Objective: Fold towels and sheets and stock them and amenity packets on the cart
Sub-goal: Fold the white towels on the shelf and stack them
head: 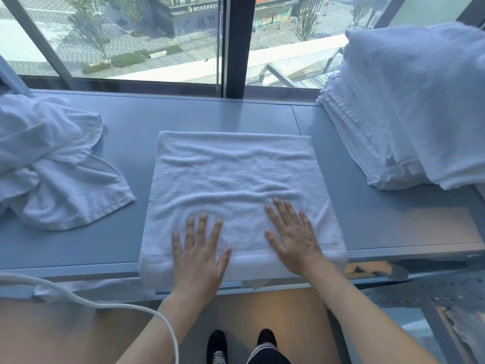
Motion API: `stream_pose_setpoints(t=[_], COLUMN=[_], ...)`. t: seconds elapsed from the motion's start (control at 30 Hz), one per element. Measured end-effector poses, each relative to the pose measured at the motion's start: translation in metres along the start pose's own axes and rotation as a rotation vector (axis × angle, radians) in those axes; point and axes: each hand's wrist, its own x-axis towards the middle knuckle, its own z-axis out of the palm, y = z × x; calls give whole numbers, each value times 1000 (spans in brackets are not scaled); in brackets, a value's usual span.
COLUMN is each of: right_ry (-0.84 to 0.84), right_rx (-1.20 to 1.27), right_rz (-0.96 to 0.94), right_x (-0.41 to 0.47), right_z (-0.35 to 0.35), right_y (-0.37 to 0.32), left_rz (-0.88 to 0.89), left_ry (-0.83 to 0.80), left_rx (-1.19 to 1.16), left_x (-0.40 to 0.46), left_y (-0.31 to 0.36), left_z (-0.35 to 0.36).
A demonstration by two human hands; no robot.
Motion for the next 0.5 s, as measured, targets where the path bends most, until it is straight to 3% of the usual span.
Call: stream_pose_setpoints(t=[0.5], right_ry=[-22], right_rx=[-28], right_rz=[1], right_x=[130], right_z=[-33], right_y=[15], left_rz=[-24], left_ry=[-9], left_rx=[-72], left_x=[130], left_y=[-13], left_z=[-27])
